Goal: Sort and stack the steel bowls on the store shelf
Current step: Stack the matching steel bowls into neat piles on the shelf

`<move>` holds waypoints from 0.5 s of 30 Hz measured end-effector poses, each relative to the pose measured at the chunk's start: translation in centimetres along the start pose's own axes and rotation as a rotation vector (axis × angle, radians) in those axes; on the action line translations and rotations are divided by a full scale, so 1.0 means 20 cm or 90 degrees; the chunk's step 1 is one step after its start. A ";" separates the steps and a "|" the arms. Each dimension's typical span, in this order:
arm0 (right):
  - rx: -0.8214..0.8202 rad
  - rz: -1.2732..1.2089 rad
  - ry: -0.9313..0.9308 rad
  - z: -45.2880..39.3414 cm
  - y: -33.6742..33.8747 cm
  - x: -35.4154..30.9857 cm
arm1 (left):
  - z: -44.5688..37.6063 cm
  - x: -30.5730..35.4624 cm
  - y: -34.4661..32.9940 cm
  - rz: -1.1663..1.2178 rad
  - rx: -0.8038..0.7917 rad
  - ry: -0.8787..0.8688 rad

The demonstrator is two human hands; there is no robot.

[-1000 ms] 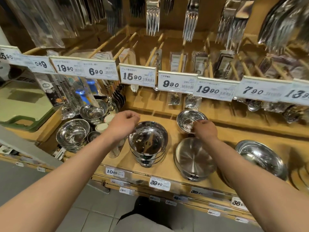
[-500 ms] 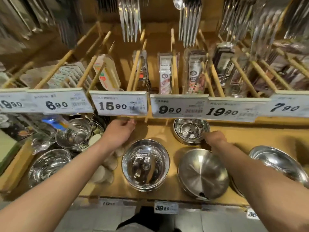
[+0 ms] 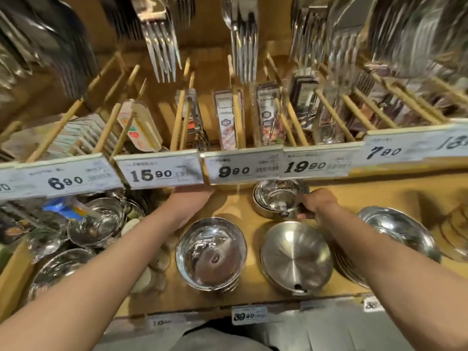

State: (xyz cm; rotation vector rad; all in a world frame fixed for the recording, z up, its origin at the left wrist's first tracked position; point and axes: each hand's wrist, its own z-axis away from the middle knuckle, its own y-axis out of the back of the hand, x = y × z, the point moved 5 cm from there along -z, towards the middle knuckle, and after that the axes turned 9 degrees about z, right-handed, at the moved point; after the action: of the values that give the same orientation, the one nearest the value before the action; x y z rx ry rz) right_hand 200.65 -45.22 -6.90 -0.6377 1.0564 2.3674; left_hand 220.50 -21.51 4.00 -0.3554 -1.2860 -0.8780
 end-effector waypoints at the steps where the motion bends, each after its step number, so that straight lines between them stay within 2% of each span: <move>1: 0.010 -0.010 0.003 0.02 0.03 0.01 | 0.01 0.01 -0.03 -0.038 -0.003 -0.005; 4: 0.032 -0.021 0.028 0.08 0.08 0.02 | 0.07 0.02 -0.12 -0.104 0.000 0.056; 7: 0.016 -0.034 0.048 0.17 0.13 0.01 | 0.13 0.08 -0.23 -0.159 -0.039 0.015; 12: 0.004 -0.064 0.083 0.30 0.22 0.03 | 0.22 0.10 -0.34 -0.037 0.021 0.043; 15: -0.026 -0.082 0.127 0.39 0.23 0.05 | 0.29 0.11 -0.41 -0.042 0.031 0.039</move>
State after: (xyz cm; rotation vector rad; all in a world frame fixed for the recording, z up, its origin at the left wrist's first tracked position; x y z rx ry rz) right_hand 195.45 -41.69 -0.27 -0.9438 1.0176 2.2553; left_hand 210.61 -23.54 5.88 -0.2472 -1.2665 -0.9047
